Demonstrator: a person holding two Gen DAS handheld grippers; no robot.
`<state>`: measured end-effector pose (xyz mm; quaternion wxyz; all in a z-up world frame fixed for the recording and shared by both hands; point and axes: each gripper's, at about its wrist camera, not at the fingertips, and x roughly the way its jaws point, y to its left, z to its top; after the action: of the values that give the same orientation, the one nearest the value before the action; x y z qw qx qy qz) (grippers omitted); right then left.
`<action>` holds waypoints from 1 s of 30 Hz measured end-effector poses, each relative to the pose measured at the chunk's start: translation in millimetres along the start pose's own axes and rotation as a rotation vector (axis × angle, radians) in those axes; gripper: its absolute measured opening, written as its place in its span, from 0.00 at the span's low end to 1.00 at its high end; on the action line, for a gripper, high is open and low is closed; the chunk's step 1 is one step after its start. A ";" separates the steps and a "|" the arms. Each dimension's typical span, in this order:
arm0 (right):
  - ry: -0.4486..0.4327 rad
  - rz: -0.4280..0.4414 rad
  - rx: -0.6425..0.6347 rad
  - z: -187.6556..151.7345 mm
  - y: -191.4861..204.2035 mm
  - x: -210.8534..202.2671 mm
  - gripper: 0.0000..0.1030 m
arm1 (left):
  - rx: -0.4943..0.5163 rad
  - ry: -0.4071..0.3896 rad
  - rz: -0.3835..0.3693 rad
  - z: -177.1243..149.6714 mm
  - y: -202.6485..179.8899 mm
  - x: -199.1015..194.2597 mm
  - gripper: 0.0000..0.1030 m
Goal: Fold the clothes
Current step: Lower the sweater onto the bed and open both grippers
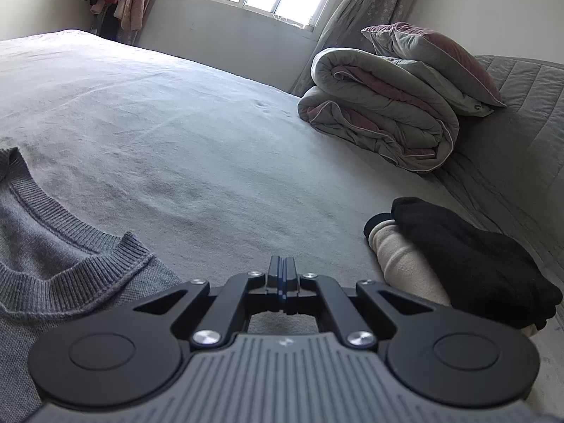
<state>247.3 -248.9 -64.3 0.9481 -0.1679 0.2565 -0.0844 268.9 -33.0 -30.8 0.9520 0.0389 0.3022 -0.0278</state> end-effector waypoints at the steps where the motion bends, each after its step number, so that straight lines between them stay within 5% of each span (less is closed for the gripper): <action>1: 0.007 0.006 0.007 1.5 -1.0 -1.3 0.00 | 0.003 0.005 -0.004 -0.1 -1.4 -4.3 0.44; 3: 0.017 0.023 0.017 2.9 -3.9 -8.7 0.04 | 0.008 0.014 -0.012 -0.2 -4.1 -13.0 0.53; 8: 0.036 0.054 -0.014 3.7 -0.7 -33.7 0.13 | 0.021 0.038 -0.032 -0.5 -11.0 -34.8 0.55; 14: 0.062 0.099 0.004 -1.9 -6.0 -73.8 0.15 | 0.012 0.049 -0.086 -5.9 -15.1 -74.8 0.70; 18: 0.076 0.152 0.035 -9.6 -13.7 -100.1 0.43 | 0.008 0.043 -0.155 -16.2 -15.7 -110.3 0.78; 30: 0.146 0.246 0.006 -38.9 -4.6 -160.8 0.48 | 0.066 0.076 -0.261 -66.8 -12.3 -179.1 0.83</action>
<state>89.6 -224.3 -20.7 0.9305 -0.1259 0.3433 0.0196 83.6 -33.9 17.5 0.9265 0.0314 0.3394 -0.1596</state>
